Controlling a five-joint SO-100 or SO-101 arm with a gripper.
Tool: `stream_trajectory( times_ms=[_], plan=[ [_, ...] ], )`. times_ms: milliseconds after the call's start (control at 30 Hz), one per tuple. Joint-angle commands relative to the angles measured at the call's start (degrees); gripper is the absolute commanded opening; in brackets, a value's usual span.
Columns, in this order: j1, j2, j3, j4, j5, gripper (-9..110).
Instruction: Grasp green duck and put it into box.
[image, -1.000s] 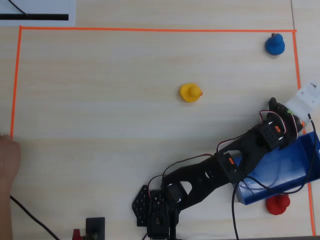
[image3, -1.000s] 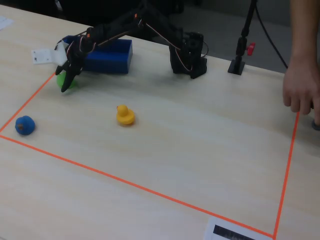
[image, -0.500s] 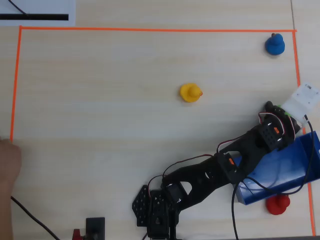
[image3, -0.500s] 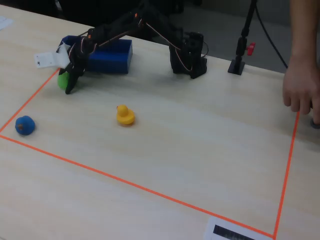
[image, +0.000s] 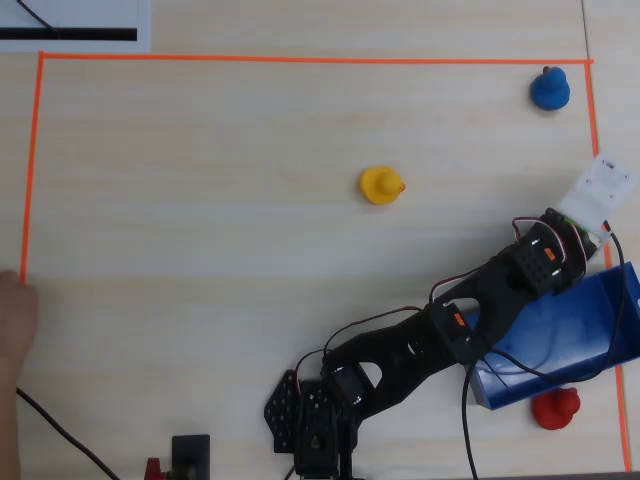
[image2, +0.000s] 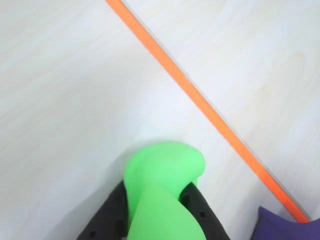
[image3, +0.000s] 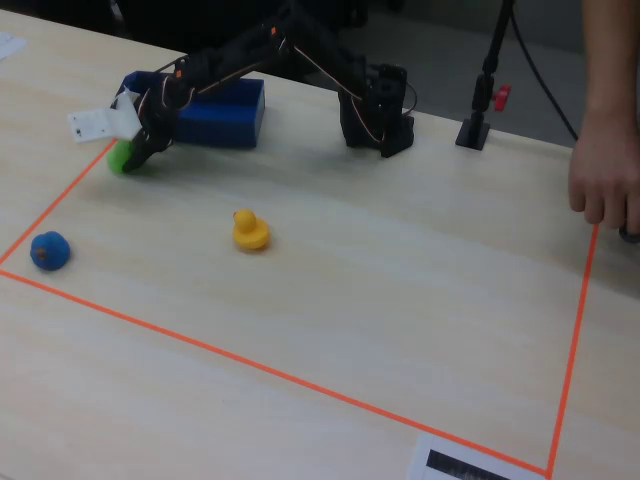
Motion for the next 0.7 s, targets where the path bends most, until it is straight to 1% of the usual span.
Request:
stream_trajectory(
  times_ms=[0, 200, 433, 667],
  plan=[
    [-0.1, 3.3, -0.9, 0.5, -0.4, 0],
    [0.4, 6.9, -2.2, 1.9, 1.1, 0],
    [-0.2, 19.0, -3.0, 11.1, 6.7, 0],
    [0.7, 30.8, 0.1, 18.5, 7.7, 0]
  ],
)
